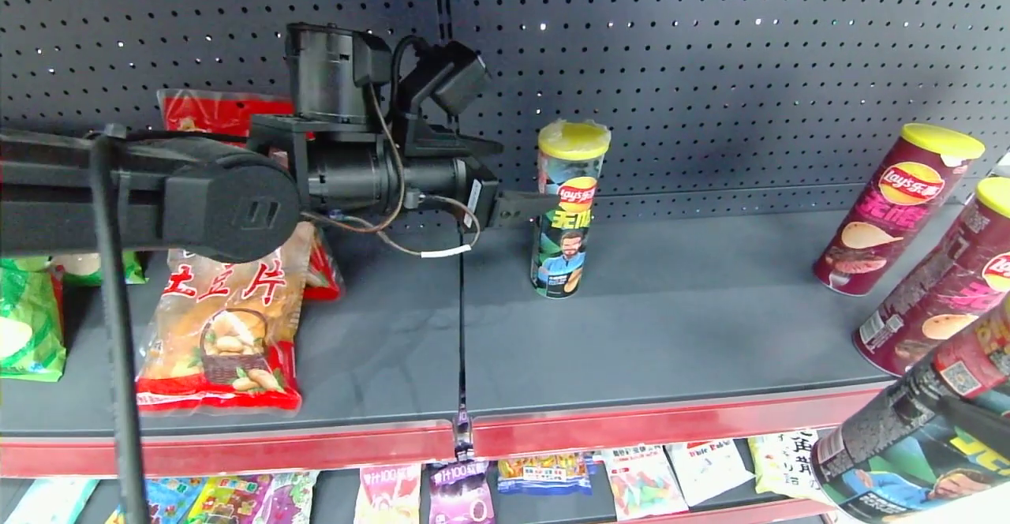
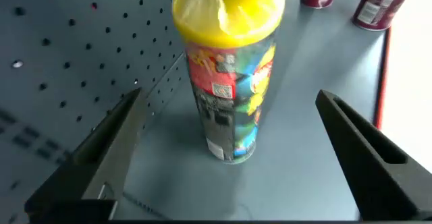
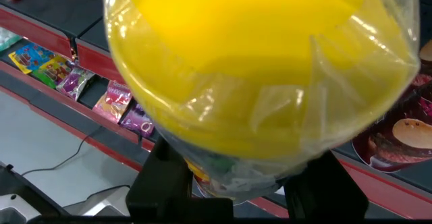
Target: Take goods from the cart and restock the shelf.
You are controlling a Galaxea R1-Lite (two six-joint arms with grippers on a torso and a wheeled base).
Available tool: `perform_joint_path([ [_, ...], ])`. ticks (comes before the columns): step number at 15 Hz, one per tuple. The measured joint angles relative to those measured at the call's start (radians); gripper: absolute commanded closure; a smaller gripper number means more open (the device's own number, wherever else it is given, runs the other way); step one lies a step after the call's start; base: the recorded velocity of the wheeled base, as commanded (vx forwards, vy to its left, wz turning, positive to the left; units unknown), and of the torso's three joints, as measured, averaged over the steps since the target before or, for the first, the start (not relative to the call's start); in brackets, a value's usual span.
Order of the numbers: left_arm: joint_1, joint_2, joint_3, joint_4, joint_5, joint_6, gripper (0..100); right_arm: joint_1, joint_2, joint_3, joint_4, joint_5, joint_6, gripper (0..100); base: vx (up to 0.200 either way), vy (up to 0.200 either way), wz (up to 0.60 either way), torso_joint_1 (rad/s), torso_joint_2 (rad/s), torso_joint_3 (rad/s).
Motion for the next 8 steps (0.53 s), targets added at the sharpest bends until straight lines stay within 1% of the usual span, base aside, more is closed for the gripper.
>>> perform_joint_path([
  [3,0.004,0.067,-0.067,-0.007,0.000,0.012,0,0.000,-0.001,0.000,0.000,-0.001,0.000,100,0.000,0.000,0.00,0.000,0.00,0.000],
  [5,0.005,0.106,-0.115,-0.010,-0.020,0.014,0,0.000,0.000,0.002,0.001,-0.001,0.000,100,0.000,0.000,0.00,0.000,0.00,0.000],
  [8,0.003,0.151,-0.160,-0.008,-0.032,0.014,0,0.000,0.003,-0.002,0.001,-0.003,0.000,100,0.000,0.000,0.00,0.000,0.00,0.000],
])
